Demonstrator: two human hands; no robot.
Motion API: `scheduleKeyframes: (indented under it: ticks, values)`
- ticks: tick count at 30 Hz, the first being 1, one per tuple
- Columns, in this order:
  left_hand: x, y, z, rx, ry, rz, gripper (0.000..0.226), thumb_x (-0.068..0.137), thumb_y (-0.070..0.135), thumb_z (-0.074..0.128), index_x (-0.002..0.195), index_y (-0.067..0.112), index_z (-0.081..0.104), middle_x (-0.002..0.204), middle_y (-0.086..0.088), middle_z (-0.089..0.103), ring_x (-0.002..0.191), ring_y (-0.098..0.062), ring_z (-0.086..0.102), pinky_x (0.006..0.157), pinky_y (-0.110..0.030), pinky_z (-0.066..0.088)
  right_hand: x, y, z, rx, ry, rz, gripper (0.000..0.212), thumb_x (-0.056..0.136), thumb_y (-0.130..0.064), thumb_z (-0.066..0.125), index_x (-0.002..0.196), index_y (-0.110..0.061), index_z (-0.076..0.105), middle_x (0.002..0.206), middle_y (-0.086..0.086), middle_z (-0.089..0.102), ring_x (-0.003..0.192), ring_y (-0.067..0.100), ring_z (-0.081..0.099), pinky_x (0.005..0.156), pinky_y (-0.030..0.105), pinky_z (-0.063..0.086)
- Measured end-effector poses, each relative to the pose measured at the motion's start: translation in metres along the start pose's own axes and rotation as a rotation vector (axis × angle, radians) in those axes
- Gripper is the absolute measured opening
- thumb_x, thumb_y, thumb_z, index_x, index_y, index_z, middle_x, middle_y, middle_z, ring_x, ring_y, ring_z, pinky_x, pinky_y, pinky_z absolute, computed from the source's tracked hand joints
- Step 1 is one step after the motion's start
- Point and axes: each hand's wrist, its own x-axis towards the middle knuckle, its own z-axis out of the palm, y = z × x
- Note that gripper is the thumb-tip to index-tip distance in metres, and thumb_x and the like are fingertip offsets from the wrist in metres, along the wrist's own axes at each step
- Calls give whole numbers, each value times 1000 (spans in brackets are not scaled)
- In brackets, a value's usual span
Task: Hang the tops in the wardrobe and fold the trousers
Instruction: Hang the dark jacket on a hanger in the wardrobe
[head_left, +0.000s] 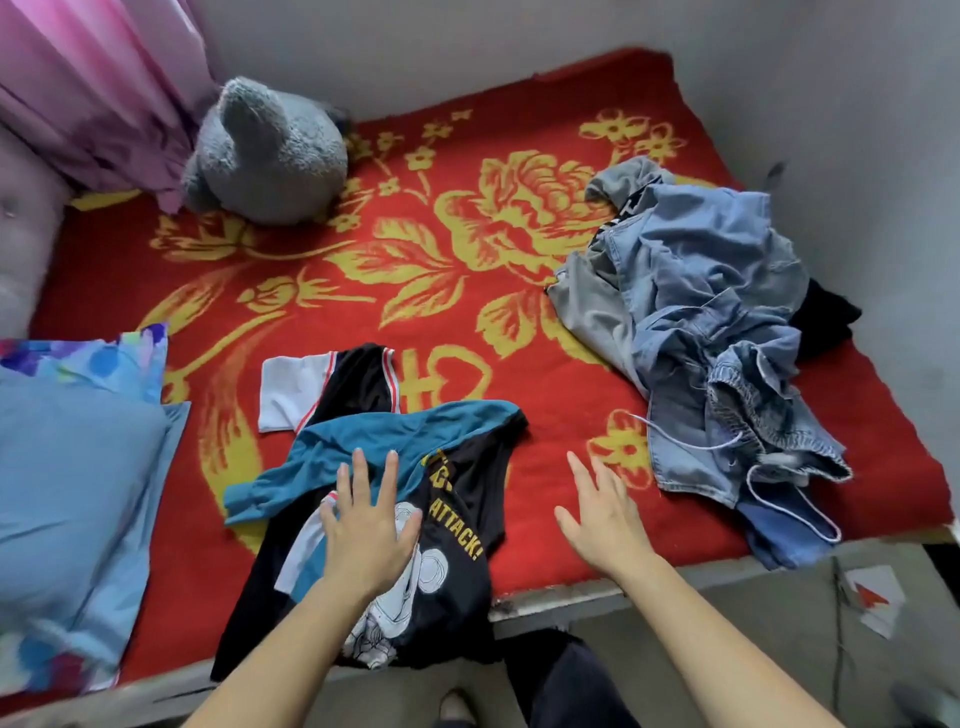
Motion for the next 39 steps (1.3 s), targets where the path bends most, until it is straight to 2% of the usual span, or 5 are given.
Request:
scheduleKeyframes:
  ticks: [12, 20, 32, 36, 39]
  values:
    - [187, 75, 122, -145, 98, 267, 65, 101, 31, 48, 156, 11, 19, 165, -11, 1, 152, -28, 10, 113, -48, 30, 152, 8, 153, 141, -367, 146, 46, 98, -53, 46, 131, -21, 48, 119, 4, 66, 116, 29, 60, 93, 40, 48]
    - [315, 98, 190, -59, -8, 367, 65, 97, 51, 45, 154, 29, 25, 141, -6, 52, 134, -29, 42, 109, -53, 29, 170, -3, 253, 169, -105, 135, 50, 85, -67, 60, 107, -23, 52, 92, -1, 68, 88, 31, 67, 66, 35, 41]
    - [227, 8, 171, -1137, 43, -229, 10, 97, 19, 53, 102, 23, 61, 88, 6, 63, 81, -8, 58, 85, -36, 51, 153, -9, 239, 334, -105, 176, 34, 98, -46, 52, 83, -21, 34, 71, -3, 50, 81, 36, 58, 63, 38, 32]
    - [183, -25, 117, -1144, 173, -288, 25, 85, 1, 53, 88, 24, 61, 76, 5, 59, 63, -1, 50, 63, -18, 44, 137, -41, 189, 449, 91, 238, 26, 102, -37, 49, 94, -16, 37, 69, 4, 54, 78, 39, 59, 62, 40, 34]
    - [153, -43, 64, -1218, 200, -319, 38, 81, -8, 45, 81, 27, 58, 83, 1, 63, 74, -11, 55, 72, -32, 49, 115, -79, 142, 547, 230, 227, 14, 101, -25, 50, 96, -20, 38, 69, 1, 53, 73, 38, 60, 61, 43, 43]
